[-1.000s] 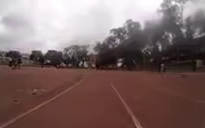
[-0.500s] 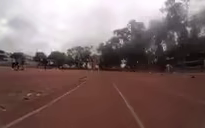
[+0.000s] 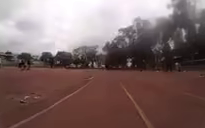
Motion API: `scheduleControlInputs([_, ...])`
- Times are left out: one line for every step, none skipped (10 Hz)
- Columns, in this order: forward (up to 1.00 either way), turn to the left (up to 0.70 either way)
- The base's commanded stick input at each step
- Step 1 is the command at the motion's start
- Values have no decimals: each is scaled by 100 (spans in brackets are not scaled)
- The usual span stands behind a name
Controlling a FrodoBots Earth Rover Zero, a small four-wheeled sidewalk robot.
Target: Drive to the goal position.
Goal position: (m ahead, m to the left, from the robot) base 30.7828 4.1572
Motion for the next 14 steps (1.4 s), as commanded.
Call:
scheduleControlInputs([70, -35])
scheduleControlInputs([70, -35])
scheduleControlInputs([70, -30])
scheduleControlInputs([70, -16])
scheduleControlInputs([70, -3])
scheduleControlInputs([70, 0])
scheduleControlInputs([70, 0])
scheduleControlInputs([70, 0])
scheduleControlInputs([70, 0])
scheduleControlInputs([70, 0])
scheduleControlInputs([70, 0])
scheduleControlInputs([70, 0])
scheduleControlInputs([70, 0])
scheduleControlInputs([70, 0])
